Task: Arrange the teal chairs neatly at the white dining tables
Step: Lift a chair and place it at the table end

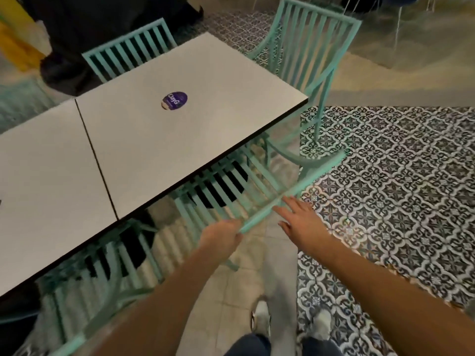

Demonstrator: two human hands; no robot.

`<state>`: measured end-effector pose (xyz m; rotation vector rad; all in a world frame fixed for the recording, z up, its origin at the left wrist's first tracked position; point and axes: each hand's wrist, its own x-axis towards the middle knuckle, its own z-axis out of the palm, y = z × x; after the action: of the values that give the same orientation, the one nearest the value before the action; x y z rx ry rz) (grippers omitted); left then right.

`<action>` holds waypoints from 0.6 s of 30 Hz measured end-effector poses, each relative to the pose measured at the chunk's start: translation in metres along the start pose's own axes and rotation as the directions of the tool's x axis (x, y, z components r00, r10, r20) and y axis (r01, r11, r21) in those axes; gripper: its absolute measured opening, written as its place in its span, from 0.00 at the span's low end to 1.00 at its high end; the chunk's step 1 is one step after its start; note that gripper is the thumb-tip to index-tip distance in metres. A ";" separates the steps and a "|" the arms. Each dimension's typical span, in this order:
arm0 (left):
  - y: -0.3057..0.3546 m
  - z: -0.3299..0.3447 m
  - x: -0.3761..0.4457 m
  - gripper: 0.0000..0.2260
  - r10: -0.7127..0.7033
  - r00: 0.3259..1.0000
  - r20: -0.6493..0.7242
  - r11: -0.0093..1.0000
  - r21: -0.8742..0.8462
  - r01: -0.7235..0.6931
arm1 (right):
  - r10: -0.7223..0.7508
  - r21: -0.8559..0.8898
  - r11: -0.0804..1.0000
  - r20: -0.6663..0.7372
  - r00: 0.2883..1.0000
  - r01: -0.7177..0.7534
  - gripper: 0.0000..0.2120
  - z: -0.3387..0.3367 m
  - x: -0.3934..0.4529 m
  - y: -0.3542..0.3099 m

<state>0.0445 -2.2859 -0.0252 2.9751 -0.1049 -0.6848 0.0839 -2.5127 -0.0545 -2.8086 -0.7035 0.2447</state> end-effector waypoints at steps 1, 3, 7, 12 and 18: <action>0.001 0.002 0.000 0.13 -0.019 1.000 0.002 1.000 0.007 0.019 | -0.006 0.005 1.000 -0.017 1.000 0.006 0.21 0.005 -0.001 0.003; 0.002 0.003 0.003 0.13 -0.035 0.999 0.016 0.999 0.032 0.034 | -0.016 0.012 1.000 -0.062 0.998 0.016 0.23 0.011 0.000 0.011; 0.008 0.002 0.002 0.12 -0.038 0.999 -0.025 0.999 0.016 0.038 | 0.012 0.012 1.000 -0.078 0.997 -0.011 0.22 0.006 0.022 0.028; 0.006 0.004 0.005 0.13 -0.067 0.998 -0.015 0.996 0.054 0.068 | -0.023 0.085 0.996 -0.092 0.995 0.030 0.20 0.006 0.045 0.041; 0.011 -0.002 0.006 0.12 -0.153 0.984 0.087 0.986 -0.052 0.158 | -0.079 0.051 0.996 0.044 0.996 0.076 0.23 -0.013 0.054 0.044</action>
<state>0.0503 -2.2970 -0.0251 2.9212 0.1414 -0.8131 0.1530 -2.5266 -0.0596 -2.7302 -0.8036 0.3091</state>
